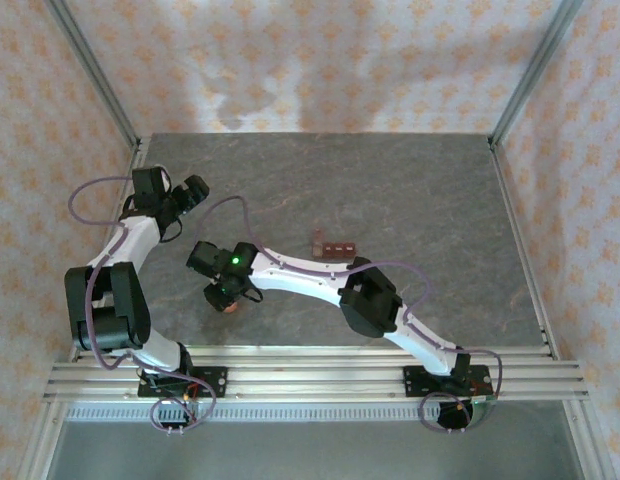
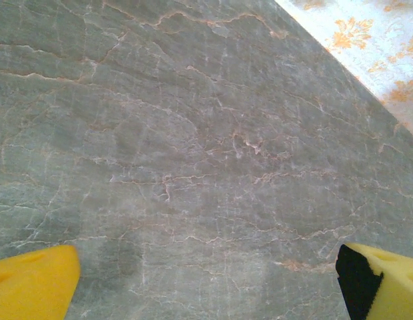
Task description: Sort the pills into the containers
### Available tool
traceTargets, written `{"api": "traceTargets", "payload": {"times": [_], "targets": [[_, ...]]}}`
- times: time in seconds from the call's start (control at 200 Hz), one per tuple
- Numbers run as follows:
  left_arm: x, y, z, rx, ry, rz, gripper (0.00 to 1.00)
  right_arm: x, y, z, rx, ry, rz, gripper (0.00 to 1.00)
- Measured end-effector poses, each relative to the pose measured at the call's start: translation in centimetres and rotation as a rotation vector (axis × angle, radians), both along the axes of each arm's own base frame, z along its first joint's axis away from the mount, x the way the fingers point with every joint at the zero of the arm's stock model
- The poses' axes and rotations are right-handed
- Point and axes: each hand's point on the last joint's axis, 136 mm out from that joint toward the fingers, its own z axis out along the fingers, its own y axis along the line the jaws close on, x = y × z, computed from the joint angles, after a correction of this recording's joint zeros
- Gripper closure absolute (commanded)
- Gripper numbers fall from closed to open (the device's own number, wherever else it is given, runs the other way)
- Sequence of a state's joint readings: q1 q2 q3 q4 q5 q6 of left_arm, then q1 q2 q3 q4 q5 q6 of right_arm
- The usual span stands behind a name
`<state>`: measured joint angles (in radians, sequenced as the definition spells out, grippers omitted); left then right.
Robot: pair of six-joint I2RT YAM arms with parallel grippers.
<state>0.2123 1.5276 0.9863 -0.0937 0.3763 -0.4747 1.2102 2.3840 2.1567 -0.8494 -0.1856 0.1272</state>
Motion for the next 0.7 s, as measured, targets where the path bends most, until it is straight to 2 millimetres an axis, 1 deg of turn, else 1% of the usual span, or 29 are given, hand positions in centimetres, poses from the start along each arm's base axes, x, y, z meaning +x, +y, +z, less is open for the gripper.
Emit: {"api": "traceTargets", "payload": {"times": [0.05, 0.13, 0.215, 0.29, 0.385, 0.48, 0.616, 0.701], "targets": [[0.1, -0.1, 0.1, -0.006, -0.009, -0.004, 0.00, 0.1, -0.3, 0.1, -0.006, -0.006, -0.003, 0.61], [0.3, -0.3, 0.2, -0.022, -0.024, -0.008, 0.00, 0.3, -1.5, 0.5, -0.020, -0.009, -0.014, 0.61], [0.4, -0.8, 0.2, -0.045, -0.037, -0.019, 0.00, 1.0, -2.9, 1.7, -0.016, -0.016, -0.036, 0.60], [0.5, -1.2, 0.3, -0.062, -0.048, -0.035, 0.00, 2.3, -4.7, 3.1, -0.007, -0.027, -0.073, 0.60], [0.7, -2.5, 0.5, -0.077, -0.062, -0.069, 0.00, 4.8, -7.4, 5.1, 0.013, -0.046, -0.140, 0.60], [0.9, -4.9, 0.5, -0.073, -0.062, -0.135, 0.00, 7.7, -10.7, 7.1, 0.031, -0.069, -0.215, 0.60], [1.5, -9.7, -0.1, -0.036, -0.049, -0.277, 0.00, 11.6, -15.4, 9.5, 0.055, -0.099, -0.327, 0.60], [1.4, -12.5, -0.7, -0.014, -0.040, -0.362, 0.00, 13.7, -18.1, 10.8, 0.073, -0.116, -0.393, 0.60]]}}
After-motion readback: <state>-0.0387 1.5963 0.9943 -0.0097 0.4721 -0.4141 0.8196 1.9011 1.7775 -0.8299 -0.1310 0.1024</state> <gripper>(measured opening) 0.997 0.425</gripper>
